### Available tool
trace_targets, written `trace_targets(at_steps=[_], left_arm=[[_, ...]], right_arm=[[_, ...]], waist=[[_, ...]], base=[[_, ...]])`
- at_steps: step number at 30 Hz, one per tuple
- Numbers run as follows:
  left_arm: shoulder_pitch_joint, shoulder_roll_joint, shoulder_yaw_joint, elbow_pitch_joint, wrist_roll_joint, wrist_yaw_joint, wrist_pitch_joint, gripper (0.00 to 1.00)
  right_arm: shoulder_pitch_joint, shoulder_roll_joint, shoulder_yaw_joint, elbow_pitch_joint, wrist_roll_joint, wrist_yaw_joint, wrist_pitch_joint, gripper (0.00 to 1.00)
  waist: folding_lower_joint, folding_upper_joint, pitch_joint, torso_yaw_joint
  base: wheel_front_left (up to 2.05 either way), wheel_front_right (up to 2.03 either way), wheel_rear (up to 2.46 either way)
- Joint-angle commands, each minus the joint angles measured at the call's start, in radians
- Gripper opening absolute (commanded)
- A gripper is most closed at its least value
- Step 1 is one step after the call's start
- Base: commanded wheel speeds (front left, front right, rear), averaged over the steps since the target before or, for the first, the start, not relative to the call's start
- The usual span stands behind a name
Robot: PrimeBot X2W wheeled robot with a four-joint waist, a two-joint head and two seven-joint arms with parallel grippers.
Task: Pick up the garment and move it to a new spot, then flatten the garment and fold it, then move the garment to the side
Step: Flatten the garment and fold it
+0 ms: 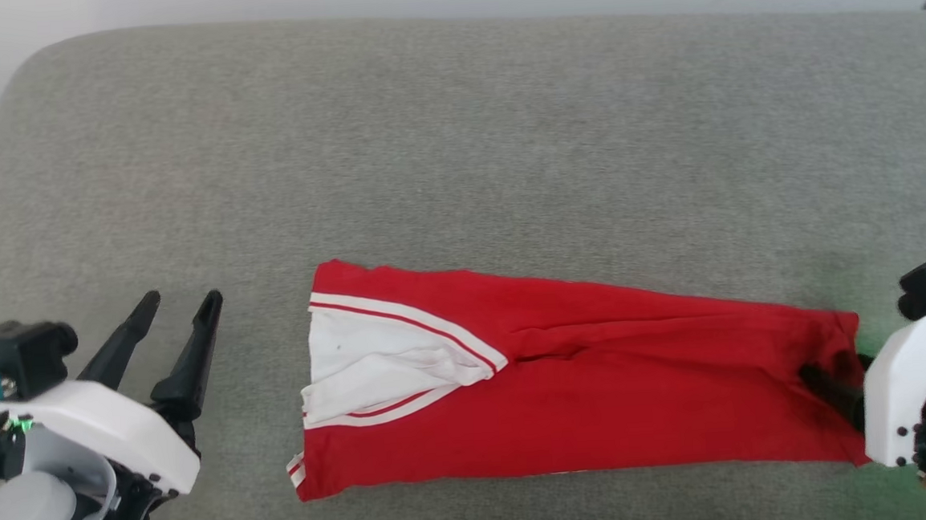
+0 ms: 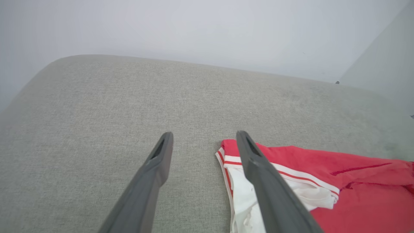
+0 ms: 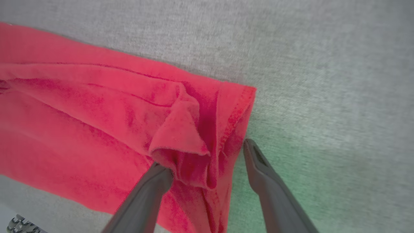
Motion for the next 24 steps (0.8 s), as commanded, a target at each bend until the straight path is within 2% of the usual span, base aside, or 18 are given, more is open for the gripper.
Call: trace_targets(at_steps=[1,6,7,10,11,12,18,24], left_arm=[[0.027,-0.010,0.019,0.005,0.014,-0.008,-0.009,1.00],[0.125,-0.076,0.154,0.037,0.066,-0.031,-0.014,1.00],[0.125,-0.076,0.154,0.037,0.066,-0.031,-0.014,1.00],[0.192,-0.126,0.244,0.061,0.132,-0.058,-0.014,1.00],[0.210,-0.146,0.274,0.066,0.151,-0.069,-0.014,1.00],[0.231,-0.163,0.300,0.074,0.177,-0.078,-0.014,1.00],[0.347,-0.278,0.469,0.110,0.281,-0.153,-0.014,1.00],[0.448,-0.384,0.588,0.135,0.387,-0.239,-0.014,1.00]], right_arm=[[-0.016,-0.002,0.014,0.025,0.002,-0.001,0.004,1.00],[-0.045,0.012,0.077,0.157,0.044,-0.001,0.027,1.00],[-0.045,0.012,0.077,0.157,0.044,-0.001,0.027,1.00],[-0.057,0.011,0.123,0.230,0.071,-0.001,0.051,0.97],[-0.062,0.016,0.137,0.244,0.086,0.000,0.057,0.24],[-0.069,0.018,0.151,0.254,0.101,0.000,0.063,0.00],[-0.099,-0.003,0.169,0.263,0.188,0.001,0.060,0.00],[-0.102,-0.050,0.145,0.234,0.247,-0.001,0.053,0.00]], waist=[[0.0000,0.0000,0.000,0.013],[0.0000,0.0000,-0.005,0.041],[0.0000,0.0000,-0.005,0.041],[0.0000,0.0000,-0.013,0.054],[0.0000,0.0000,-0.016,0.057],[0.0000,0.0000,-0.019,0.059],[0.0000,0.0000,-0.053,0.064],[0.0000,0.0000,-0.089,0.051]], base=[[0.00,0.00,0.00],[0.00,0.00,0.00],[0.00,0.00,0.00],[0.00,0.00,0.00],[0.00,0.00,0.00],[0.00,0.00,0.00],[0.00,0.00,0.00],[0.00,0.00,0.00]])
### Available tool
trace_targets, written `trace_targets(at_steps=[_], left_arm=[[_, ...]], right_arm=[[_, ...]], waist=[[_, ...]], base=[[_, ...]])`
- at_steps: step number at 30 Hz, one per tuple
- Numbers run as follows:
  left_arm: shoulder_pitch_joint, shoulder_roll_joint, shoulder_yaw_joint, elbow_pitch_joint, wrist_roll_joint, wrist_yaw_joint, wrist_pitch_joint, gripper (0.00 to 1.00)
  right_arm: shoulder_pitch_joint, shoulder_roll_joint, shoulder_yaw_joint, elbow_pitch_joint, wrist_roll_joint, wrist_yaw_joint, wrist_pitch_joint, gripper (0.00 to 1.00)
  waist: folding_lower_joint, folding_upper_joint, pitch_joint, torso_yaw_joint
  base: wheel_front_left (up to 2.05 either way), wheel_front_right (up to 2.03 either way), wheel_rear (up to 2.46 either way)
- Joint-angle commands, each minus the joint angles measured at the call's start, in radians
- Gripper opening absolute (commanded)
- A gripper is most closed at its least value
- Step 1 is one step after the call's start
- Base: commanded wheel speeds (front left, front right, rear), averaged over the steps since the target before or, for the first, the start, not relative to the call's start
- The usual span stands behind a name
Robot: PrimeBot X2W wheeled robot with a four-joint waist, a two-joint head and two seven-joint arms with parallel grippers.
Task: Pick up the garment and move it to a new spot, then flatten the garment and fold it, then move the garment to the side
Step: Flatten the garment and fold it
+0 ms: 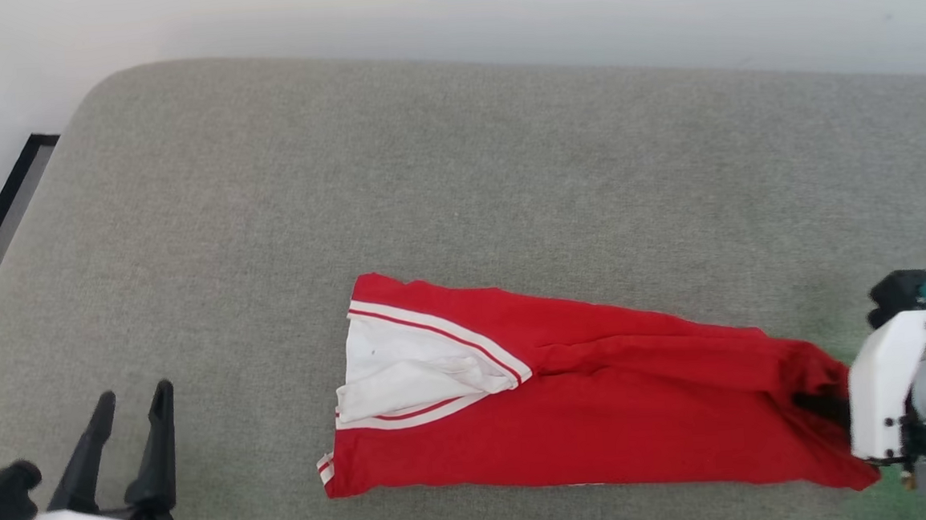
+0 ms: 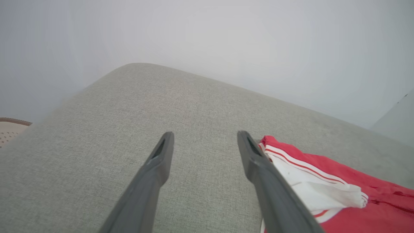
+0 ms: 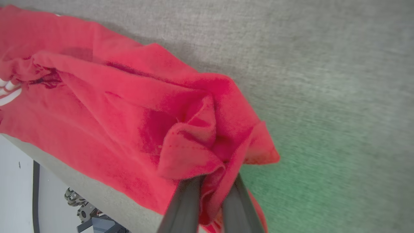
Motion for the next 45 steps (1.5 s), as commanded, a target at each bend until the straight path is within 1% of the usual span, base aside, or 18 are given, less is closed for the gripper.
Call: trace_targets(at_steps=[1,4,6,7,8,10,11,14,19,22,26,29,33,36,39,42,45], left_arm=[[0.021,-0.024,0.029,0.008,0.023,-0.021,-0.005,1.00],[0.049,-0.072,0.078,0.021,0.055,-0.063,-0.005,1.00],[0.068,-0.101,0.111,0.028,0.088,-0.083,-0.005,1.00],[0.080,-0.134,0.142,0.031,0.115,-0.100,-0.005,1.00],[0.087,-0.149,0.155,0.034,0.126,-0.108,-0.005,1.00],[0.092,-0.170,0.181,0.035,0.171,-0.121,-0.005,1.00],[0.096,-0.189,0.190,0.036,0.175,-0.128,-0.005,1.00],[0.104,-0.221,0.207,0.045,0.215,-0.147,-0.005,1.00],[0.084,-0.258,0.215,0.066,0.259,-0.159,-0.005,1.00],[0.081,-0.276,0.225,0.073,0.264,-0.164,-0.005,1.00],[0.084,-0.283,0.226,0.074,0.267,-0.164,-0.005,1.00],[0.089,-0.282,0.219,0.066,0.258,-0.164,-0.005,1.00],[0.099,-0.280,0.220,0.054,0.251,-0.164,-0.005,1.00],[0.101,-0.277,0.216,0.049,0.252,-0.164,-0.005,1.00],[0.091,-0.278,0.210,0.044,0.246,-0.164,-0.005,1.00],[0.072,-0.282,0.197,0.040,0.239,-0.164,-0.005,1.00],[0.059,-0.280,0.182,0.046,0.234,-0.164,-0.005,1.00]], right_arm=[[0.011,-0.018,-0.010,-0.003,0.009,-0.001,-0.003,0.00],[0.015,-0.046,-0.035,0.006,0.012,-0.001,-0.008,0.00],[0.017,-0.071,-0.060,0.019,0.009,-0.001,-0.011,0.00],[0.016,-0.091,-0.084,0.033,0.004,-0.001,-0.014,0.00],[0.016,-0.102,-0.097,0.042,-0.001,-0.001,-0.016,0.00],[0.015,-0.120,-0.124,0.065,-0.011,-0.001,-0.018,0.00],[0.013,-0.129,-0.136,0.076,-0.018,-0.001,-0.021,0.00],[0.000,-0.158,-0.185,0.116,-0.052,-0.001,-0.026,0.00],[-0.036,-0.181,-0.222,0.193,-0.100,-0.001,-0.027,0.00],[-0.048,-0.173,-0.222,0.205,-0.111,-0.001,-0.011,0.00],[-0.046,-0.161,-0.213,0.175,-0.099,-0.001,0.011,0.00],[-0.019,-0.142,-0.200,0.102,-0.072,-0.001,0.039,0.00],[0.017,-0.113,-0.170,-0.042,-0.048,-0.001,0.075,0.00],[0.034,-0.080,-0.133,-0.152,-0.052,-0.001,0.102,0.00],[0.034,-0.036,-0.087,-0.235,-0.070,-0.001,0.124,0.00],[0.012,0.010,-0.034,-0.281,-0.088,-0.001,0.141,0.00],[-0.016,0.049,0.027,-0.289,-0.099,-0.001,0.151,0.00]], waist=[[0.0000,-0.0001,-0.014,-0.008],[0.0000,-0.0001,-0.029,-0.016],[0.0000,-0.0001,-0.038,-0.022],[0.0000,-0.0001,-0.048,-0.029],[0.0000,-0.0001,-0.051,-0.033],[0.0000,-0.0001,-0.059,-0.039],[0.0000,-0.0001,-0.062,-0.042],[0.0000,-0.0001,-0.066,-0.051],[0.0000,-0.0001,-0.068,-0.066],[0.0000,-0.0001,-0.072,-0.075],[0.0000,-0.0001,-0.075,-0.081],[0.0000,-0.0001,-0.079,-0.083],[0.0000,-0.0001,-0.077,-0.078],[0.0000,-0.0001,-0.071,-0.069],[0.0000,-0.0001,-0.067,-0.053],[0.0000,-0.0001,-0.061,-0.031],[0.0000,-0.0001,-0.054,-0.008]], base=[[0.00,0.00,0.00],[0.00,0.00,0.00],[0.00,0.00,0.00],[0.00,0.00,0.00],[0.00,0.00,0.00],[0.00,0.00,0.00],[0.00,0.00,0.00],[0.00,0.00,0.00],[0.00,0.00,0.00],[0.00,0.00,0.00],[0.00,0.00,0.00],[0.00,0.00,0.00],[0.00,0.00,0.00],[0.00,0.00,0.00],[0.00,0.00,0.00],[0.00,0.00,0.00],[0.00,0.00,0.00]])
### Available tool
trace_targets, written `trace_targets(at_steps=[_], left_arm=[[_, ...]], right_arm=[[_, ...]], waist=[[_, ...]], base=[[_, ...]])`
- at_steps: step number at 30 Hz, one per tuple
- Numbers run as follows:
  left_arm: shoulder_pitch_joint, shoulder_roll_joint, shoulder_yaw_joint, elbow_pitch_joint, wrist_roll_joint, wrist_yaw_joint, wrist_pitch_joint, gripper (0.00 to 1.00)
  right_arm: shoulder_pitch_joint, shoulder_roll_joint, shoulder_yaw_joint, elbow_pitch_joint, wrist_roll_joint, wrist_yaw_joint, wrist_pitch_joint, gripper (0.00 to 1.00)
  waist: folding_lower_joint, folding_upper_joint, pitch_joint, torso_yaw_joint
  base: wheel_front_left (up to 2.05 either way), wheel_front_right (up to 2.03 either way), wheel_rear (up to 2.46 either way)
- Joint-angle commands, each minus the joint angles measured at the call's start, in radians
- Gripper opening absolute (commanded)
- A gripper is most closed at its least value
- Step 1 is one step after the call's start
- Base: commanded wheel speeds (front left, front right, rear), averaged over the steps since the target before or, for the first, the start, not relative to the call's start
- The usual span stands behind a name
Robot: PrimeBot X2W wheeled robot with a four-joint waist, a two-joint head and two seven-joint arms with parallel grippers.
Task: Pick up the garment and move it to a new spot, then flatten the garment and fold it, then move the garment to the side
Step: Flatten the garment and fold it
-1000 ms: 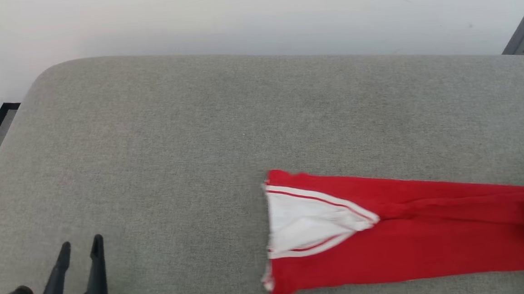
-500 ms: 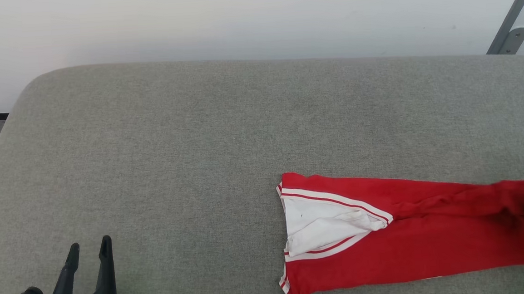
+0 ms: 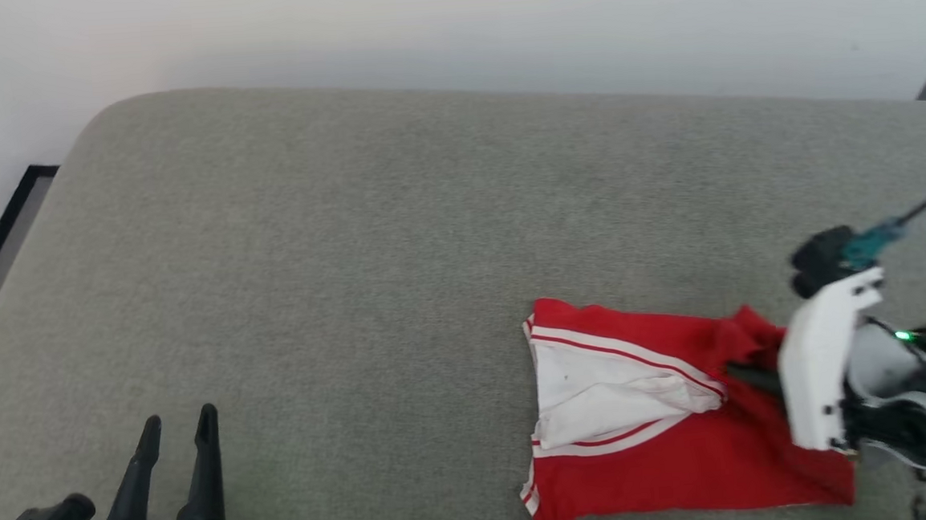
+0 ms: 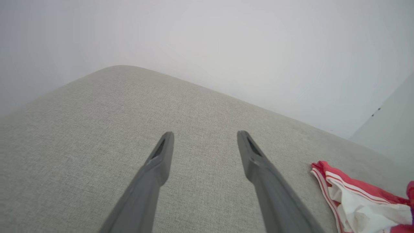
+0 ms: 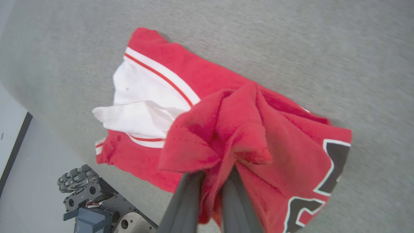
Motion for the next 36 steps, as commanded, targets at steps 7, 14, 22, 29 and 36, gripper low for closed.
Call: trace_targets(at_steps=[7,14,22,29,36], left_arm=[[-0.054,-0.002,-0.037,0.010,-0.019,-0.003,-0.005,1.00],[-0.069,-0.010,-0.052,0.025,-0.026,-0.003,-0.005,1.00],[-0.033,-0.001,-0.033,0.022,-0.032,-0.003,-0.005,1.00],[-0.001,0.012,-0.010,0.007,-0.035,-0.003,-0.005,1.00],[0.023,0.020,0.012,0.000,-0.019,-0.003,-0.005,1.00]], right_arm=[[-0.089,0.054,0.126,0.079,-0.015,-0.001,-0.031,0.00],[-0.147,0.069,0.236,0.184,0.000,-0.001,-0.086,0.33],[-0.152,0.032,0.272,0.169,0.054,-0.001,-0.128,1.00],[-0.113,0.010,0.221,0.082,0.096,-0.001,-0.156,1.00],[-0.047,-0.027,0.107,-0.002,0.052,-0.001,-0.251,1.00]], waist=[[0.0000,-0.0001,0.017,0.073],[0.0000,-0.0001,0.011,0.113],[0.0000,-0.0001,-0.021,0.094],[0.0000,-0.0001,-0.053,0.054],[0.0000,-0.0001,-0.085,-0.006]], base=[[0.00,0.00,0.00],[0.00,0.00,0.00],[0.00,0.00,0.00],[0.00,0.00,0.00],[0.00,0.00,0.00]])
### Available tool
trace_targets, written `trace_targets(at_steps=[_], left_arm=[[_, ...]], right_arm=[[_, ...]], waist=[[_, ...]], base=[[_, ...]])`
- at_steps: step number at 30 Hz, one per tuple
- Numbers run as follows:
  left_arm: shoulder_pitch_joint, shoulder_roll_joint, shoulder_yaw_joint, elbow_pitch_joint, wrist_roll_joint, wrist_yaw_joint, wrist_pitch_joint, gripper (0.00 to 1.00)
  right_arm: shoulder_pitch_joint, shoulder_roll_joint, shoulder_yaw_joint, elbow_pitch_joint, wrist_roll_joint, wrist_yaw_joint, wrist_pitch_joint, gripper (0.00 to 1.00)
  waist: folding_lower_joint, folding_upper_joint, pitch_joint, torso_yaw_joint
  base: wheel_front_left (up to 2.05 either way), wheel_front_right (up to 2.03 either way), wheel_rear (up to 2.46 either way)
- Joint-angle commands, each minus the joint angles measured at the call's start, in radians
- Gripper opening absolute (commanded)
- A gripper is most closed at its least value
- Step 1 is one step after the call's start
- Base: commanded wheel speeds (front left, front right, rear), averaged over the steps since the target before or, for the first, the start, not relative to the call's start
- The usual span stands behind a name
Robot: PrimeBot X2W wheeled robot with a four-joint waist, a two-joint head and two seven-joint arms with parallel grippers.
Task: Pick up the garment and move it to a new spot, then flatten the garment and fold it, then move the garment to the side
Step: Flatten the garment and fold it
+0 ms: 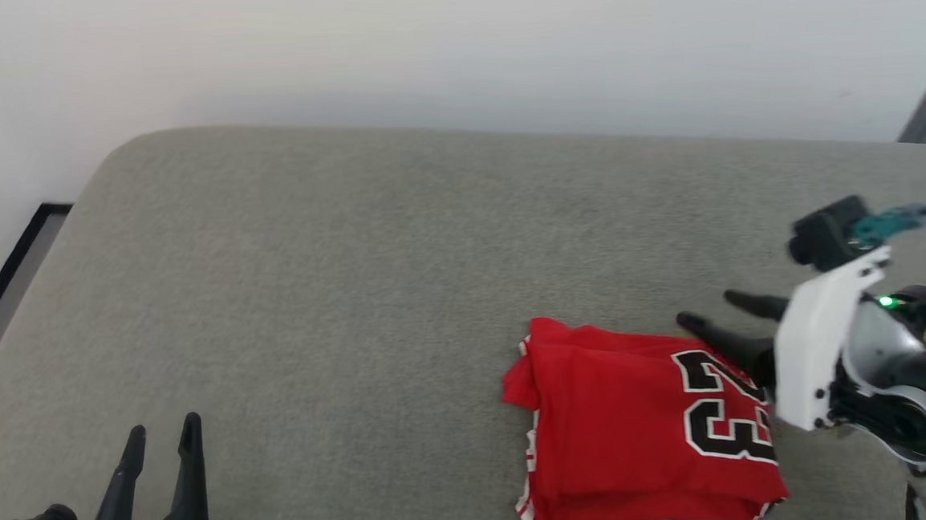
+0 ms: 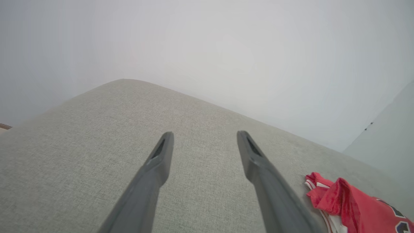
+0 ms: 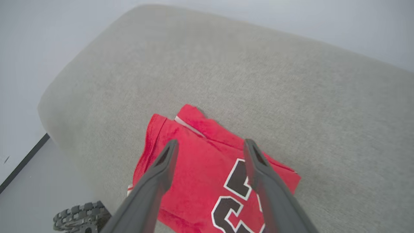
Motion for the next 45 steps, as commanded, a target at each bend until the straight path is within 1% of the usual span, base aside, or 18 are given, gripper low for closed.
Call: trace_targets(at_steps=[1,7,12,13,17,18,22,26,31,38,45], left_arm=[[0.012,0.002,0.007,-0.003,0.013,-0.003,-0.005,1.00],[0.023,0.018,0.012,-0.010,0.026,-0.003,-0.005,1.00],[0.041,0.033,0.017,-0.016,0.032,-0.003,-0.005,1.00],[0.040,0.034,0.017,-0.018,0.035,-0.003,-0.005,1.00],[0.056,0.043,0.025,-0.023,0.043,-0.003,-0.005,1.00],[0.064,0.050,0.026,-0.022,0.053,-0.003,-0.005,1.00],[0.068,0.056,0.018,-0.016,0.062,-0.003,-0.005,1.00],[0.071,0.057,0.014,-0.008,0.067,-0.003,-0.005,1.00],[0.076,0.062,0.009,-0.003,0.073,-0.003,-0.005,1.00],[0.071,0.067,0.008,0.008,0.075,-0.003,-0.005,1.00],[0.045,0.064,0.002,0.022,0.072,-0.003,-0.005,1.00]], right_arm=[[0.023,-0.001,-0.016,-0.016,-0.011,-0.001,-0.037,1.00],[0.108,-0.009,-0.099,-0.040,-0.049,-0.001,-0.223,1.00],[0.178,-0.027,-0.145,-0.027,-0.112,-0.001,-0.426,1.00],[0.187,-0.038,-0.144,-0.030,-0.132,0.000,-0.479,1.00],[0.238,-0.030,-0.157,0.013,-0.162,-0.001,-0.629,1.00],[0.254,-0.038,-0.146,0.031,-0.174,-0.001,-0.698,1.00],[0.285,-0.059,-0.116,0.070,-0.200,-0.001,-0.829,1.00],[0.304,-0.057,-0.110,0.127,-0.204,-0.001,-0.937,1.00],[0.317,-0.048,-0.118,0.189,-0.190,-0.001,-1.002,1.00],[0.337,-0.038,-0.133,0.231,-0.173,-0.001,-1.026,1.00],[0.352,-0.027,-0.153,0.248,-0.153,-0.001,-1.037,1.00]], waist=[[0.0000,-0.0001,-0.017,-0.026],[0.0000,-0.0001,-0.040,-0.082],[0.0000,-0.0001,-0.052,-0.119],[0.0000,-0.0001,-0.055,-0.125],[0.0000,-0.0001,-0.067,-0.150],[0.0000,-0.0001,-0.073,-0.160],[0.0000,-0.0001,-0.084,-0.172],[0.0000,-0.0001,-0.095,-0.179],[0.0000,-0.0001,-0.101,-0.184],[0.0000,-0.0001,-0.100,-0.185],[0.0000,-0.0001,-0.092,-0.181]], base=[[0.00,0.00,0.00],[0.00,0.00,0.00],[0.00,0.00,0.00],[0.00,0.00,0.00],[0.00,0.00,0.00],[0.00,0.00,0.00],[0.00,0.00,0.00],[0.00,0.00,0.00],[0.00,0.00,0.00],[0.00,0.00,0.00],[0.00,0.00,0.00]])
